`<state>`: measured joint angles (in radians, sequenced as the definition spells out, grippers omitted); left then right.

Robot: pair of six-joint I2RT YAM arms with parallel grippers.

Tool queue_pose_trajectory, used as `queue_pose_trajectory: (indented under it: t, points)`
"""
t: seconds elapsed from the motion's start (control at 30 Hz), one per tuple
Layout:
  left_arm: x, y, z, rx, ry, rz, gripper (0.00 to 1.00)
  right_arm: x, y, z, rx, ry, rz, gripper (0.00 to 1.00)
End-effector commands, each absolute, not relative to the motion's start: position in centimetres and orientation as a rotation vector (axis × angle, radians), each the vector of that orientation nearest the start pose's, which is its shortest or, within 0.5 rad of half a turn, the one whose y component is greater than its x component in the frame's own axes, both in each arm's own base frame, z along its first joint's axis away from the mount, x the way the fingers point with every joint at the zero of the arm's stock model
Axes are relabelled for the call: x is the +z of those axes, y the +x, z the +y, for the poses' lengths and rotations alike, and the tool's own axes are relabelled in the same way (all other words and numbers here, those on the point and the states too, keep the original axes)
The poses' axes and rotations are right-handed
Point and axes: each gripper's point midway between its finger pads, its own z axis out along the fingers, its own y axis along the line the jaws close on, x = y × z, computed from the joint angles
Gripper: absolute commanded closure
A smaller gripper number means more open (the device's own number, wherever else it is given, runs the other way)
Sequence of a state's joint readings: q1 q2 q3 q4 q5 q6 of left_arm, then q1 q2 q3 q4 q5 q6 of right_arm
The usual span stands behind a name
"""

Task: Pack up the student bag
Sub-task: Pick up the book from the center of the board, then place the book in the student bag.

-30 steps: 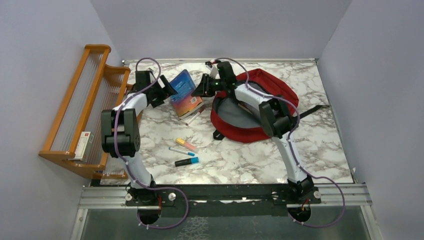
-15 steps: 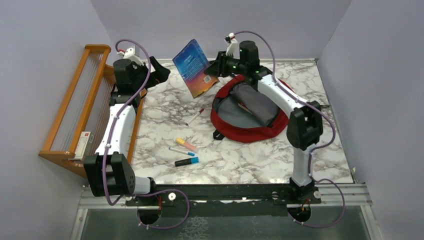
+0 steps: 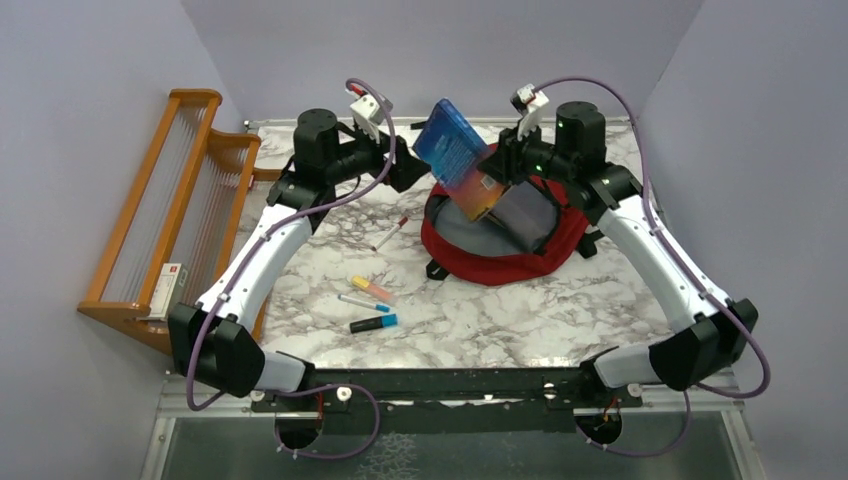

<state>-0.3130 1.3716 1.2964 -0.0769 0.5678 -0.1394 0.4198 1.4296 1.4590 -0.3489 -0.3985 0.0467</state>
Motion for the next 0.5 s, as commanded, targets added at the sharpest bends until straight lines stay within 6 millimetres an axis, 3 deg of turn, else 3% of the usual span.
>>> queue_pose_trajectory:
  t: [0.0, 0.27, 0.47]
  points:
    - [33.5, 34.2, -24.6, -0.858, 0.832, 1.577, 0.01, 35.1, 33.4, 23.1, 0.643, -0.761, 1.715, 0.99]
    - [32.3, 30.5, -23.3, -0.794, 0.909, 1.514, 0.01, 35.7, 28.1, 22.5, 0.713, -0.908, 1.656, 0.99]
    - [30.4, 28.3, -23.1, -0.848, 0.901, 1.505, 0.01, 34.2, 27.2, 23.2, 0.781, -0.960, 1.674, 0.99]
